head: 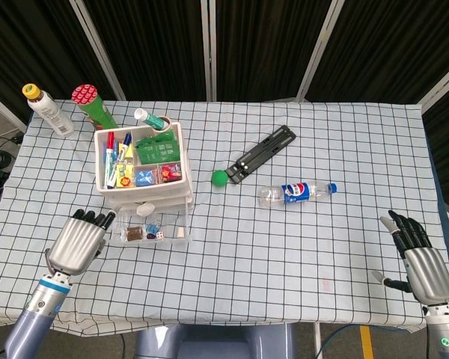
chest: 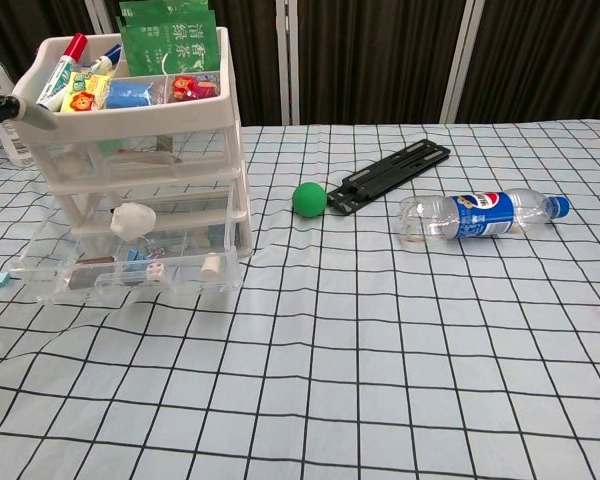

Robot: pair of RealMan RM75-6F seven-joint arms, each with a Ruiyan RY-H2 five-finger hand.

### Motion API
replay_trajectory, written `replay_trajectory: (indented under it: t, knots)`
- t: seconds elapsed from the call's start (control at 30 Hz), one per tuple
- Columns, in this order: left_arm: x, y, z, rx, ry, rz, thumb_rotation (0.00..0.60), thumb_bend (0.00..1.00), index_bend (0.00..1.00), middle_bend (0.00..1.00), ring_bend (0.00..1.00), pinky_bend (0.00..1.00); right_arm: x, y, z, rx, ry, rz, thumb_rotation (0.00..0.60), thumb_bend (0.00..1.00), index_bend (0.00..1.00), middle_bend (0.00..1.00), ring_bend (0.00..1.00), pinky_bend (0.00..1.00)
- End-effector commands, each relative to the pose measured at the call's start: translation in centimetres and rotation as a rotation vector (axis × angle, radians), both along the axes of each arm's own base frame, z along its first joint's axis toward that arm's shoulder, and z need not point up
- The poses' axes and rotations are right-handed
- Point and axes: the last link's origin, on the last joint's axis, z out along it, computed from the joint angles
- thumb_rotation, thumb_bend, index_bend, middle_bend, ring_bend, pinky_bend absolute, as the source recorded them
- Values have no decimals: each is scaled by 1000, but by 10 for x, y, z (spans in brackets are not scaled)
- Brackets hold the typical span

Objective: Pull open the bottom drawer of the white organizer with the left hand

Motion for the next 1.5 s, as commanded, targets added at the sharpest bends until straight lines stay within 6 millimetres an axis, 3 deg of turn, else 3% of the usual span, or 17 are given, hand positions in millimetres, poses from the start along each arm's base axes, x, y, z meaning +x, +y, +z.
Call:
replay_trajectory:
  t: [0.03, 0.1, 0.23, 0.4, 0.77, 1.17, 1.5]
  knots:
    - [10, 12, -2, 48, 60, -114, 600, 323, 263, 835, 758, 726, 0, 0, 0, 0, 0, -1, 600, 18, 74, 0, 0, 0]
    - [15, 17, -3, 53, 81, -170, 600, 321, 320, 898, 819, 771, 0, 0, 0, 1, 1, -2, 600, 17, 74, 0, 0, 0]
    - [24, 25, -2, 54, 118, -247, 600, 227, 409, 989, 905, 832, -1, -1, 0, 1, -2, -4, 600, 17, 74, 0, 0, 0]
    - [31, 30, -4, 41, 153, -268, 600, 131, 434, 1000, 922, 841, -1, -1, 1, -2, -7, -5, 600, 17, 74, 0, 0, 0]
    - [33, 41, -22, -48, 189, -225, 600, 127, 520, 1000, 922, 841, -2, -3, 3, -5, -18, -7, 600, 17, 75, 0, 0, 0]
    - [49, 57, -41, -150, 175, -141, 600, 135, 531, 1000, 924, 841, -3, -3, 8, -12, -37, -9, 600, 17, 75, 0, 0, 0]
    - [53, 67, -55, -171, 234, -124, 600, 137, 399, 1000, 925, 841, -5, -6, 10, -13, -49, -17, 600, 18, 76, 0, 0, 0]
